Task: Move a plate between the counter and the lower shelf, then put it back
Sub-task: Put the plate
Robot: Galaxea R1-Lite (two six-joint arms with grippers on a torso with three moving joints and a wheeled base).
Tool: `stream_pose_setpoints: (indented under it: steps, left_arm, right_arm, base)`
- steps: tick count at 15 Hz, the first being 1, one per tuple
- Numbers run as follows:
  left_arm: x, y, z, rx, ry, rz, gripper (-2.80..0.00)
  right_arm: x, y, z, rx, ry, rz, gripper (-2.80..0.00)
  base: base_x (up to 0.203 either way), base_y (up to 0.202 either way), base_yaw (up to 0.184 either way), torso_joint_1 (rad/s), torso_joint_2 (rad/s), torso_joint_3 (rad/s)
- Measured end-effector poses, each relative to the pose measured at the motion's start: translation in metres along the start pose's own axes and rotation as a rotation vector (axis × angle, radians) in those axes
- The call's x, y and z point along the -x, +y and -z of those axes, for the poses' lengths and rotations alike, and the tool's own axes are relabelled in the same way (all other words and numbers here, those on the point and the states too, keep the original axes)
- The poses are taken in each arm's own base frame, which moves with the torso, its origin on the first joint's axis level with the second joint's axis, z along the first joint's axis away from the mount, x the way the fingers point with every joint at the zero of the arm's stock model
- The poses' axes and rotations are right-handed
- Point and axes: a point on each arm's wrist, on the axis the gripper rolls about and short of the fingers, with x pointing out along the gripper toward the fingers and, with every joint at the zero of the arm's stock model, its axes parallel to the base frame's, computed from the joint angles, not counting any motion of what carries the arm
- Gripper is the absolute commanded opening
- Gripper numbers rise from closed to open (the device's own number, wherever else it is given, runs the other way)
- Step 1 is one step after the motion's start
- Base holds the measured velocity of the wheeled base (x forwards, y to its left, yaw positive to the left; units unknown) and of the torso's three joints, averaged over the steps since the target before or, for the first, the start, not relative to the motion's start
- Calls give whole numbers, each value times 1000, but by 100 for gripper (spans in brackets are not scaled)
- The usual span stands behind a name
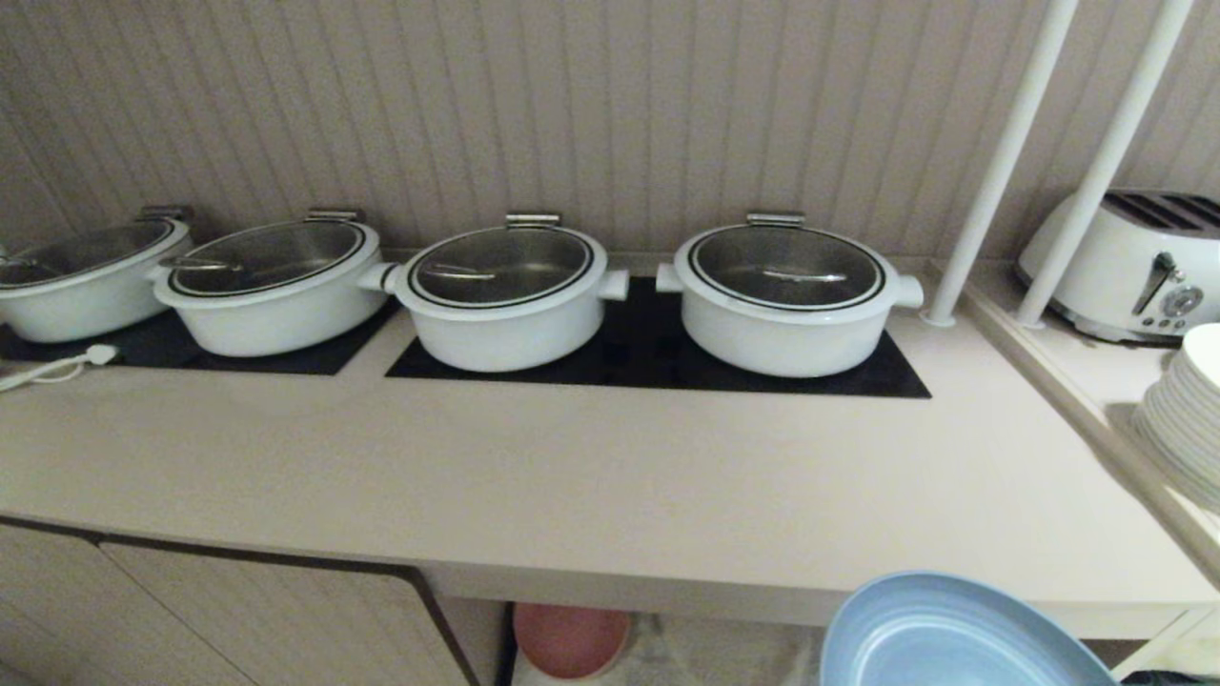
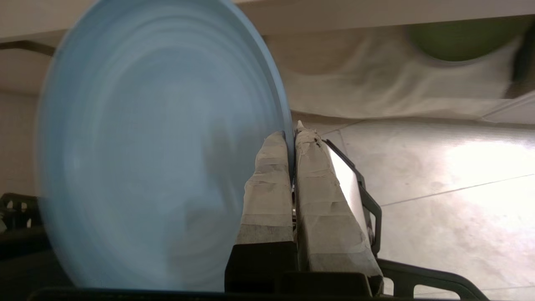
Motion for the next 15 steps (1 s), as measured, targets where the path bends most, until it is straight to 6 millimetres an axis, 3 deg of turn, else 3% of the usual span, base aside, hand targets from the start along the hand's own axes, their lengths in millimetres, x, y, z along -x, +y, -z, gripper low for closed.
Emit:
stream_pose_setpoints:
  steps: [15]
  left_arm:
    - [0, 0, 0, -1, 0, -2, -280]
  right_arm:
    - [0, 0, -1, 5, -5, -5, -280]
  base:
    - [0, 198, -2, 2, 1, 4]
